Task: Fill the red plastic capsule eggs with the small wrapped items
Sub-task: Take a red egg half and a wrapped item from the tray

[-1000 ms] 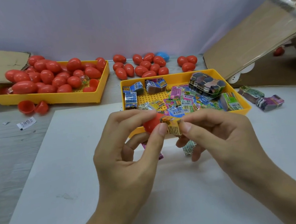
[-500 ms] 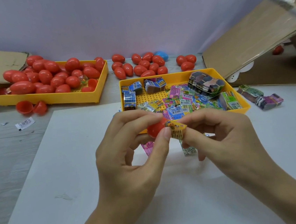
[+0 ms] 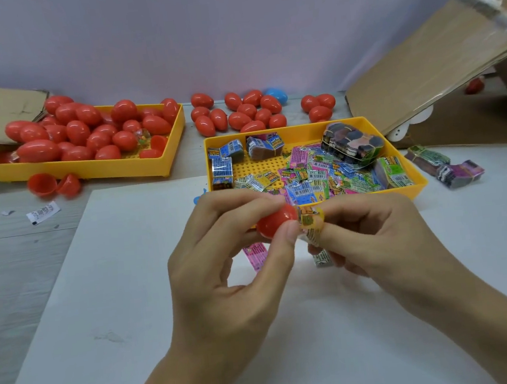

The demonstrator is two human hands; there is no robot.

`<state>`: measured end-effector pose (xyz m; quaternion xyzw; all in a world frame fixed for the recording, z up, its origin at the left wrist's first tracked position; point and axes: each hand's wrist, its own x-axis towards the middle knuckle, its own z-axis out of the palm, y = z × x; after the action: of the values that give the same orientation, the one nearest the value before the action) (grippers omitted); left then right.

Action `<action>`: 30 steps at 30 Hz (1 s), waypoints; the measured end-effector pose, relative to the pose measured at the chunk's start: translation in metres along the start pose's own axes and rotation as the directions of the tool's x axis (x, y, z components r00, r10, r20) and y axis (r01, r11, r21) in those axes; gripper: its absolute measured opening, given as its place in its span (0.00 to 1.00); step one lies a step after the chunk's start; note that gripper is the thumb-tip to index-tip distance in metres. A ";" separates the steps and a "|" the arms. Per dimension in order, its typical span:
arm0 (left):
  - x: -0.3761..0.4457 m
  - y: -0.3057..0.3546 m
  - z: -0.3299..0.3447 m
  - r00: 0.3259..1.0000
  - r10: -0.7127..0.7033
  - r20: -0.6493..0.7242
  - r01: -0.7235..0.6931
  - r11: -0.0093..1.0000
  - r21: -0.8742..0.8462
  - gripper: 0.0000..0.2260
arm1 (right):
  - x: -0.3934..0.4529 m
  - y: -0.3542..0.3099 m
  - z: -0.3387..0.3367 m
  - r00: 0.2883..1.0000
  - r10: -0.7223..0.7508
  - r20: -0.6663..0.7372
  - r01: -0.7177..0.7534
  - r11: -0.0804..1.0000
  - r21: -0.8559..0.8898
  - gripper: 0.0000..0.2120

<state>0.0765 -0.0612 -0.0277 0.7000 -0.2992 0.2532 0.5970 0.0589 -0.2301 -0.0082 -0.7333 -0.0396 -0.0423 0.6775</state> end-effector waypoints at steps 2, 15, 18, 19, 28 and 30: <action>0.001 -0.002 -0.001 1.000 -0.024 -0.012 0.023 1.000 -0.014 0.10 | 0.000 0.000 -0.001 1.000 -0.016 -0.007 0.016 1.000 0.026 0.04; -0.002 -0.007 0.001 0.994 -0.109 0.026 0.111 0.989 -0.092 0.11 | -0.001 0.002 -0.001 0.985 -0.169 -0.044 0.153 0.956 -0.249 0.05; -0.001 -0.007 0.001 0.992 -0.124 0.036 0.127 0.986 -0.107 0.13 | -0.001 0.001 0.000 0.980 -0.196 -0.035 0.181 0.949 -0.258 0.05; -0.001 -0.007 0.001 0.991 -0.133 0.032 0.136 0.984 -0.115 0.13 | -0.001 0.000 0.001 0.980 -0.197 -0.035 0.181 0.948 -0.260 0.06; -0.002 -0.006 0.002 0.985 -0.172 0.017 0.172 0.976 -0.134 0.10 | -0.004 0.006 0.001 0.972 -0.190 -0.136 0.149 0.952 -0.268 0.10; -0.003 -0.006 0.002 0.984 -0.175 0.014 0.175 0.975 -0.138 0.09 | -0.003 0.006 -0.001 0.960 -0.234 -0.157 0.185 0.944 -0.274 0.16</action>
<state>0.0788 -0.0622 -0.0340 0.6808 -0.2538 0.1775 0.6638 0.0562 -0.2314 -0.0148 -0.7991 -0.0477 -0.1879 0.5691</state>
